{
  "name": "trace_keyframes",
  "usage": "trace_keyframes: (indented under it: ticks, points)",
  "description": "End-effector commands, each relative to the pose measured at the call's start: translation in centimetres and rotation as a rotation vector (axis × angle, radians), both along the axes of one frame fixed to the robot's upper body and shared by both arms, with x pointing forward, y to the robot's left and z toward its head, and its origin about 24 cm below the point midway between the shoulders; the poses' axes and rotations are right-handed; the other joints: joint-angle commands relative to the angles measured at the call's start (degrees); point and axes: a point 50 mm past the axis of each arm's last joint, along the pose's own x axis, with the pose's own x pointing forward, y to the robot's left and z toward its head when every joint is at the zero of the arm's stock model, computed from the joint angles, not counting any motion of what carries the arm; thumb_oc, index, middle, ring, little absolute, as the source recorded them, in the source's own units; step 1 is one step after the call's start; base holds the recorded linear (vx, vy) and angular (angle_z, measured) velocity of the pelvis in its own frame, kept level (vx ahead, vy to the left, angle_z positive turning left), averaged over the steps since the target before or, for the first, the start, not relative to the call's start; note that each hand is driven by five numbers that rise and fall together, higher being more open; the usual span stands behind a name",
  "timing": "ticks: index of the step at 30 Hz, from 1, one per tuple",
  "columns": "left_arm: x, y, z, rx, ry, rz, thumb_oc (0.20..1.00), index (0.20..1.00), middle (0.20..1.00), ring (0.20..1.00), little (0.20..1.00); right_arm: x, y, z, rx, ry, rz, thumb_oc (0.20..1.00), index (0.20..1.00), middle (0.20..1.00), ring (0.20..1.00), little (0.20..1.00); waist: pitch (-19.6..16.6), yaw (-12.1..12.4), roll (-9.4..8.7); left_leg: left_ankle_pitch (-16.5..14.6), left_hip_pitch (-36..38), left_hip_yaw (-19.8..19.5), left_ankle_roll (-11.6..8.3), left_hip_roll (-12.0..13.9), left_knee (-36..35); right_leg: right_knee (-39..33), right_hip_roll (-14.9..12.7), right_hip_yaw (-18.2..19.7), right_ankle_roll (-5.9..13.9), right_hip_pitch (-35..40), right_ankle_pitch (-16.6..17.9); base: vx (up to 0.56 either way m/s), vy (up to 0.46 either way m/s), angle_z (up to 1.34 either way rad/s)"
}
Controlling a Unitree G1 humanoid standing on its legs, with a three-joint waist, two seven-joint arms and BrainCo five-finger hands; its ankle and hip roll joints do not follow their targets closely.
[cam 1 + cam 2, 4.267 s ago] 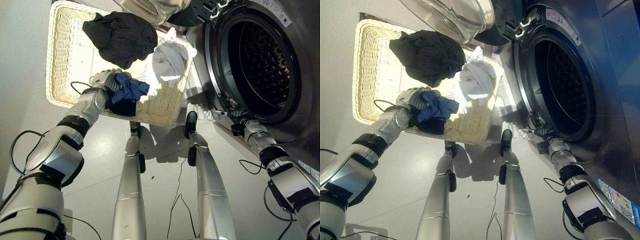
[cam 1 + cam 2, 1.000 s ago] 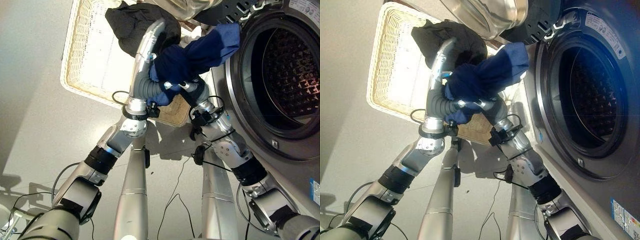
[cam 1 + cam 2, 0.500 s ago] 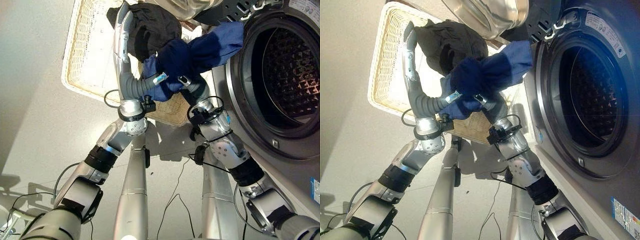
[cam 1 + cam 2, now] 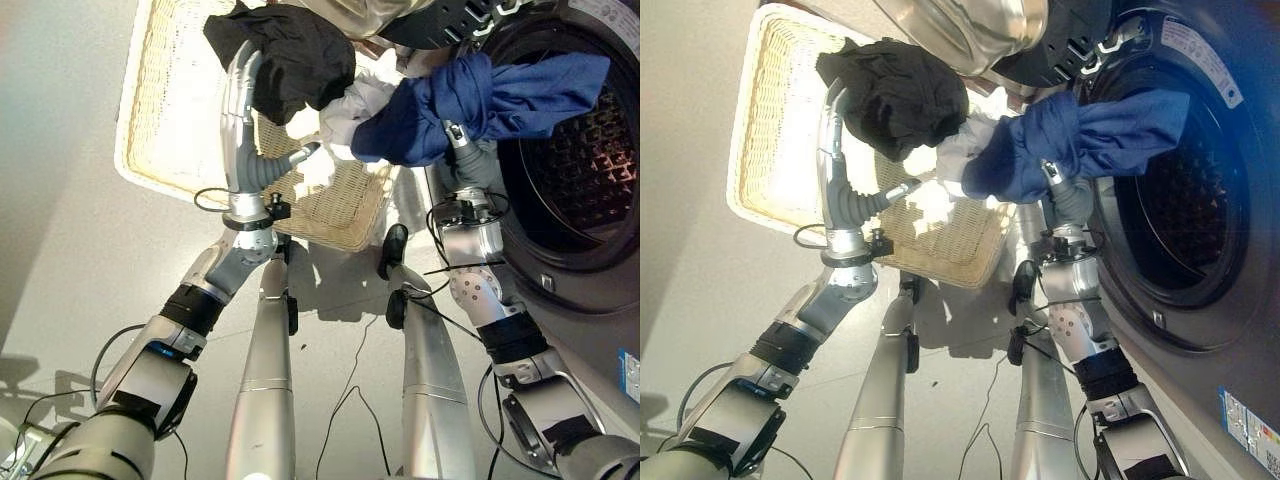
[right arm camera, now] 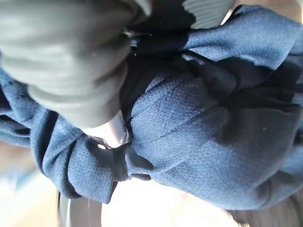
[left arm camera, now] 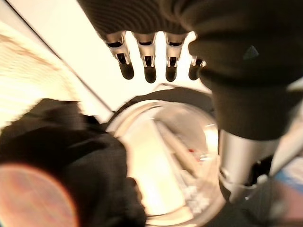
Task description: Put the clothes into the washing machine.
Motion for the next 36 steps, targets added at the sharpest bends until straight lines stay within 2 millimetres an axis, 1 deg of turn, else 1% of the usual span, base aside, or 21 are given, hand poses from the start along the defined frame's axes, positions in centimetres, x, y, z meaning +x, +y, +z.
trace_keyframes:
  ticks: [1,4,8,11,12,13,14,16,18,19,21,24,25,26,27,28,29,30,32,34,36]
  points:
    - [-0.2,1.2,2.3,-0.132,-0.104,-0.015,1.000,1.000,1.000,1.000,1.000,-0.6,-1.6,1.9,0.053,-0.087,-0.031,0.200,0.200,0.200,0.200,0.200,0.2,-0.7,1.12,-1.8,-0.8,1.1,3.65,-3.1,4.0,-6.0,1.9,-2.1,5.01,1.8,8.9,0.00,0.017,-0.04]
    - [0.5,2.0,1.9,-0.166,-0.069,0.002,1.000,1.000,1.000,1.000,1.000,0.9,-3.6,0.3,0.094,0.024,-0.049,0.200,0.200,0.200,0.200,0.200,0.2,-0.5,1.25,-1.8,-0.4,1.3,3.47,-3.0,3.6,-6.3,1.8,-2.2,5.04,2.1,9.1,0.00,0.000,0.00]
    - [1.2,2.4,1.8,-0.180,-0.029,0.005,1.000,1.000,1.000,1.000,1.000,2.8,-5.4,-1.8,0.104,0.175,-0.062,0.200,0.200,0.200,0.200,0.200,0.2,-0.2,1.46,-1.6,-0.5,1.5,3.14,-2.8,3.1,-7.2,1.7,-2.6,4.96,2.1,9.5,0.00,0.000,0.00]
    - [1.5,2.4,2.1,-0.177,-0.018,0.005,1.000,1.000,1.000,1.000,1.000,3.5,-5.9,-2.6,0.102,0.250,-0.043,0.200,0.200,0.200,0.200,0.200,0.2,-0.1,1.54,-1.6,-0.6,1.4,3.02,-2.7,3.0,-7.3,1.8,-2.7,4.89,2.0,9.6,0.00,-0.003,-0.04]
    - [1.8,2.4,2.5,-0.171,-0.011,0.007,1.000,1.000,1.000,1.000,1.000,4.1,-6.5,-3.2,0.077,0.328,-0.060,0.200,0.200,0.200,0.200,0.200,0.2,0.0,1.58,-1.6,-0.7,1.5,2.93,-2.7,3.0,-7.5,1.8,-2.8,4.81,1.9,9.7,0.00,0.000,0.00]
    - [1.9,2.4,2.7,-0.166,-0.010,0.007,1.000,1.000,1.000,1.000,1.000,4.4,-7.1,-3.1,0.066,0.377,-0.083,0.200,0.200,0.200,0.200,0.200,0.2,0.2,1.67,-1.5,-0.8,1.4,2.91,-2.7,2.9,-7.8,2.0,-2.7,4.69,1.8,9.8,0.00,0.000,0.00]
    - [2.0,2.3,2.8,-0.161,-0.008,0.007,1.000,1.000,1.000,1.000,1.000,4.6,-7.7,-2.9,0.067,0.390,-0.101,0.200,0.200,0.200,0.200,0.200,0.2,0.3,1.80,-1.6,-0.9,1.4,2.90,-2.6,3.0,-7.8,2.0,-2.8,4.64,1.7,9.8,0.01,0.003,-0.04]
    - [2.1,2.7,2.8,-0.141,0.002,0.013,1.000,1.000,1.000,1.000,1.000,4.5,-10.4,-1.4,0.106,0.402,-0.187,0.200,0.200,0.200,0.200,0.200,0.2,0.7,1.98,-1.9,-0.8,1.2,2.86,-2.5,3.3,-7.6,2.0,-2.8,4.66,1.8,9.7,0.01,-0.003,-0.04]
    - [2.0,3.3,2.7,-0.125,0.007,0.020,1.000,1.000,1.000,1.000,1.000,3.8,-13.3,0.5,0.188,0.346,-0.316,0.200,0.200,0.200,0.200,0.200,0.2,1.1,2.04,-2.3,-0.9,0.8,2.83,-2.3,3.8,-7.5,2.1,-3.0,4.75,2.1,9.6,0.00,-0.038,-0.01]
    - [1.8,3.8,2.2,-0.079,0.008,0.042,1.000,1.000,1.000,1.000,1.000,2.4,-16.5,2.1,0.327,0.275,-0.460,0.200,0.200,0.200,0.200,0.200,0.2,1.5,1.35,-2.9,-1.1,-0.1,2.86,-2.1,4.2,-7.7,2.2,-3.4,5.04,2.6,9.7,-0.01,-0.080,-0.02]
    - [1.7,3.8,2.0,-0.056,0.005,0.052,1.000,1.000,1.000,1.000,1.000,1.6,-17.5,3.0,0.387,0.228,-0.533,0.200,0.200,0.200,0.200,0.200,0.2,1.6,1.05,-3.0,-1.3,-0.4,2.91,-2.1,4.3,-7.7,2.2,-3.7,5.13,2.6,9.8,-0.01,-0.064,-0.04]
    - [1.4,4.3,1.7,-0.007,0.003,0.084,1.000,1.000,1.000,1.000,1.000,-0.4,-19.3,5.2,0.484,0.131,-0.694,0.200,0.200,0.200,0.200,0.200,0.2,1.5,0.10,-3.3,-1.3,-0.7,2.94,-1.9,4.2,-8.0,2.6,-4.3,5.35,3.1,10.1,-0.01,-0.043,-0.03]
    - [1.4,4.6,1.7,0.018,0.006,0.110,1.000,1.000,1.000,1.000,1.000,-1.7,-20.2,6.6,0.519,0.079,-0.783,0.200,0.200,0.200,0.200,0.200,0.2,1.2,-0.55,-3.5,-1.3,-0.8,3.05,-1.6,4.2,-8.1,2.8,-4.4,5.45,3.2,10.2,0.00,-0.013,-0.04]
    - [1.4,4.8,1.7,0.025,0.007,0.118,1.000,1.000,1.000,1.000,1.000,-2.0,-20.5,6.9,0.525,0.068,-0.804,0.200,0.200,0.200,0.200,0.200,0.2,1.1,-0.73,-3.6,-1.3,-0.8,3.09,-1.6,4.2,-8.2,2.9,-4.4,5.45,3.3,10.2,0.00,0.000,0.00]
    - [1.5,5.1,1.9,0.049,0.013,0.142,1.000,1.000,1.000,1.000,1.000,-2.7,-21.0,7.6,0.522,0.056,-0.849,0.391,0.391,0.391,0.391,0.391,0.2,0.8,-1.14,-3.7,-1.3,-0.8,3.19,-1.6,4.3,-8.3,3.0,-4.5,5.46,3.4,10.2,0.00,0.000,0.00]
    - [1.6,5.2,2.0,0.064,0.017,0.153,1.000,1.000,1.000,1.000,1.000,-3.0,-21.2,7.7,0.523,0.056,-0.868,0.555,0.555,0.555,0.555,0.555,0.2,0.8,-1.32,-3.8,-1.3,-0.9,3.26,-1.6,4.4,-8.3,3.0,-4.5,5.46,3.4,10.2,0.00,0.000,0.00]
    - [1.7,5.3,2.1,0.086,0.022,0.165,1.000,1.000,1.000,1.000,1.000,-3.2,-21.5,7.8,0.520,0.061,-0.885,0.918,0.918,0.918,0.918,0.918,0.2,0.7,-1.51,-3.9,-1.3,-1.0,3.34,-1.7,4.4,-8.2,3.0,-4.5,5.47,3.4,10.1,0.00,0.000,0.00]
    - [1.8,5.5,2.3,0.109,0.026,0.179,1.000,1.000,1.000,1.000,1.000,-3.4,-21.8,7.8,0.512,0.069,-0.893,1.000,1.000,1.000,1.000,1.000,0.2,0.6,-1.64,-3.9,-1.3,-1.1,3.40,-1.7,4.4,-8.2,3.0,-4.5,5.48,3.5,10.1,0.00,0.000,0.00]
    - [2.2,5.9,2.9,0.155,0.033,0.214,1.000,1.000,1.000,1.000,1.000,-3.3,-22.4,7.3,0.487,0.106,-0.879,1.000,1.000,1.000,1.000,1.000,0.2,0.5,-1.92,-4.0,-1.2,-1.4,3.57,-1.9,4.5,-8.4,3.0,-4.6,5.46,3.6,10.1,0.00,0.000,0.00]
    - [2.4,6.1,3.4,0.166,0.034,0.226,1.000,1.000,1.000,1.000,1.000,-3.1,-22.4,7.1,0.484,0.128,-0.872,1.000,1.000,1.000,1.000,1.000,0.2,0.5,-1.96,-4.0,-1.1,-1.5,3.68,-2.0,4.4,-8.4,3.0,-4.6,5.39,3.6,10.1,0.00,0.000,0.00]
    - [2.8,6.3,4.5,0.188,0.029,0.250,1.000,1.000,1.000,1.000,1.000,-2.6,-22.6,6.0,0.466,0.194,-0.860,1.000,1.000,1.000,1.000,1.000,0.2,0.5,-1.77,-4.1,-1.1,-1.6,3.83,-2.1,4.5,-8.1,2.9,-4.5,5.30,3.5,9.9,0.02,0.002,0.00]
